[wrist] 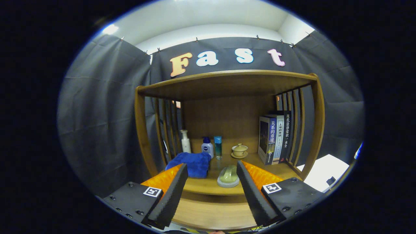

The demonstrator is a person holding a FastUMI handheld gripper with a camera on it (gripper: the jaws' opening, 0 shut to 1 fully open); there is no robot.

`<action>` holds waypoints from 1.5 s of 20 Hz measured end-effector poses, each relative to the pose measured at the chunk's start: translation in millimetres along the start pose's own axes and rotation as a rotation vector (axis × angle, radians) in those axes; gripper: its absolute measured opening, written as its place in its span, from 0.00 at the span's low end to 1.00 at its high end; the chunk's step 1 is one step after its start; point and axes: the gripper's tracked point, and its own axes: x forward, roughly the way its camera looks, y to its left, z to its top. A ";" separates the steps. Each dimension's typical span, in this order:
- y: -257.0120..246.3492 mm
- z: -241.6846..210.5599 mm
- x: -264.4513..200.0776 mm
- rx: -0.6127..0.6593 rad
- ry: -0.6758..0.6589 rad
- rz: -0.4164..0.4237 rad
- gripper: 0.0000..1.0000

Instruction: Pull open the drawer, take out the items inside it, and place them on the countertop above the cabinet.

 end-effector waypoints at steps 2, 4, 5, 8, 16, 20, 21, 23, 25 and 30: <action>4.1 -6.2 -14.1 -0.003 -0.009 -0.008 0.97; 7.2 -17.3 -27.1 0.007 -0.010 -0.010 0.97; 7.4 -24.4 -33.2 0.011 -0.010 -0.012 0.97; 1.9 -47.7 -46.2 0.034 -0.019 -0.054 0.97; -14.7 -97.5 -52.2 0.015 -0.047 -0.130 0.97; -15.8 -118.3 -59.8 0.012 -0.058 -0.147 0.97; -15.4 -126.1 -61.4 0.006 -0.049 -0.148 0.97; -16.3 -140.8 -60.5 -0.005 -0.037 -0.152 0.97; -20.1 -155.5 -61.5 -0.008 -0.023 -0.163 0.97; -23.6 -186.5 -62.2 -0.008 0.012 -0.170 0.97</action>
